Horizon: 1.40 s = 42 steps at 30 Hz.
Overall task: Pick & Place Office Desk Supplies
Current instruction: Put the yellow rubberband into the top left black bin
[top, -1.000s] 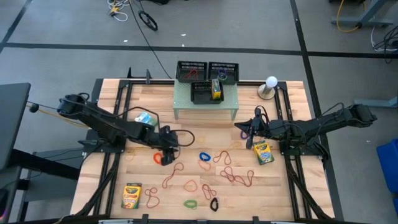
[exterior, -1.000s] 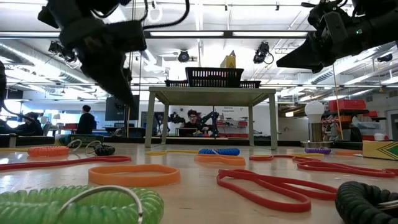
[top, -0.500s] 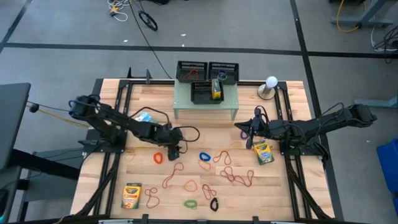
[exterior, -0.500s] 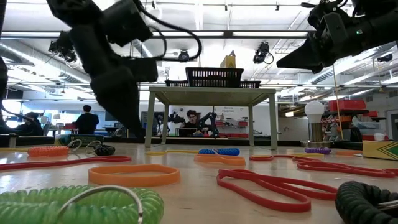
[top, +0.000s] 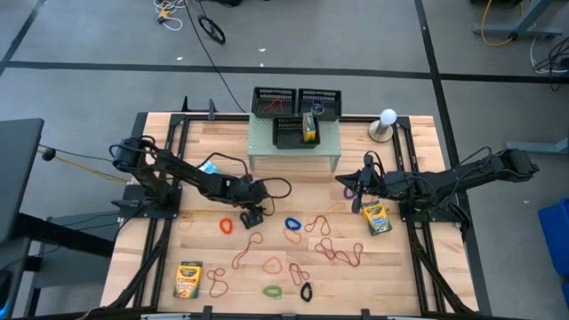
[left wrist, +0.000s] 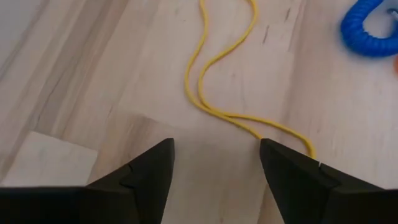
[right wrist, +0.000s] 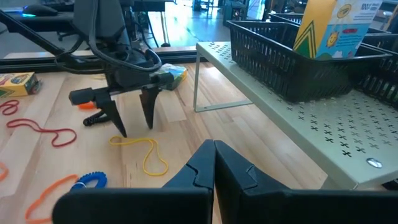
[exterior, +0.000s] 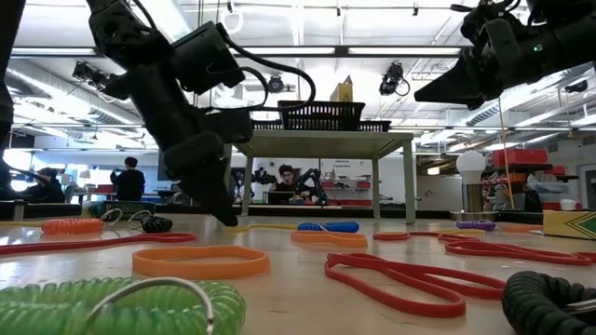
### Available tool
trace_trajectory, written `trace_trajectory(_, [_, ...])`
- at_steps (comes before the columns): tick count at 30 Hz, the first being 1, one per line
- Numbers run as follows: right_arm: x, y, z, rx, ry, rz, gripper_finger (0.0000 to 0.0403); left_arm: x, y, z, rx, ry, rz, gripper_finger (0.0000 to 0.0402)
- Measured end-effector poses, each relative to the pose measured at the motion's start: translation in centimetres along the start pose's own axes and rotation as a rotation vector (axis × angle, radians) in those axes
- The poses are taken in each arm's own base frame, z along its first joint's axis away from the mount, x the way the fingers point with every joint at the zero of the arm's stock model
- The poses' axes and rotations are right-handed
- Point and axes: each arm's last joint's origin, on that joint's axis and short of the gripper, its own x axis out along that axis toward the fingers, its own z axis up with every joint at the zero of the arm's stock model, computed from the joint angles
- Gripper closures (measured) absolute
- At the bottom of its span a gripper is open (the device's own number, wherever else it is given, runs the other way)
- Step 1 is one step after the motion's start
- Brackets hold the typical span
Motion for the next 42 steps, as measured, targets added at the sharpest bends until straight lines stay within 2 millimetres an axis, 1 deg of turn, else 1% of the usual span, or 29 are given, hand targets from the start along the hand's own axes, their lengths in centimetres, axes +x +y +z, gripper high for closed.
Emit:
trace_trajectory(8, [0.0,0.0,0.0,0.000,0.001,0.000,0.0396,0.0,-0.1,0.5,-0.001,-0.028,-0.037,0.0157])
trace_trajectory(10, [0.0,0.0,0.0,0.000,0.000,0.000,0.0396,-0.1,-0.1,1.0,-0.005,-0.037,-0.040,0.0157])
trace_trajectory(14, [0.0,0.0,0.0,0.000,0.000,0.000,0.0396,-0.2,0.0,2.6,-0.029,-0.077,-0.037,0.0154])
trace_trajectory(19, [0.0,0.0,0.0,-0.001,0.001,0.000,0.0396,0.7,0.7,3.7,-0.049,-0.060,0.042,0.0153])
trace_trajectory(24, [0.0,0.0,0.0,0.002,-0.003,0.001,0.0396,2.2,1.0,3.5,-0.021,0.001,0.079,0.0160])
trace_trajectory(27, [0.0,0.0,0.0,0.001,-0.001,0.000,0.0396,2.7,0.8,3.5,-0.014,0.015,0.068,0.0172])
trace_trajectory(29, [0.0,0.0,0.0,0.001,-0.001,0.000,0.0396,2.7,0.8,3.4,-0.007,0.023,0.057,0.0190])
trace_trajectory(31, [0.0,0.0,0.0,0.001,-0.001,0.000,0.0396,2.5,0.8,3.4,-0.003,0.032,0.051,0.0217])
trace_trajectory(39, [0.0,0.0,0.0,0.000,0.000,0.000,0.0396,1.7,0.9,3.1,0.034,0.095,0.012,0.0379])
trace_trajectory(40, [0.0,0.0,0.0,0.001,-0.001,0.000,0.0396,1.6,0.9,3.0,0.035,0.099,0.012,0.0389])
trace_trajectory(42, [0.0,0.0,0.0,0.000,0.000,0.000,0.0396,1.6,0.7,3.0,0.042,0.100,0.013,0.0393])
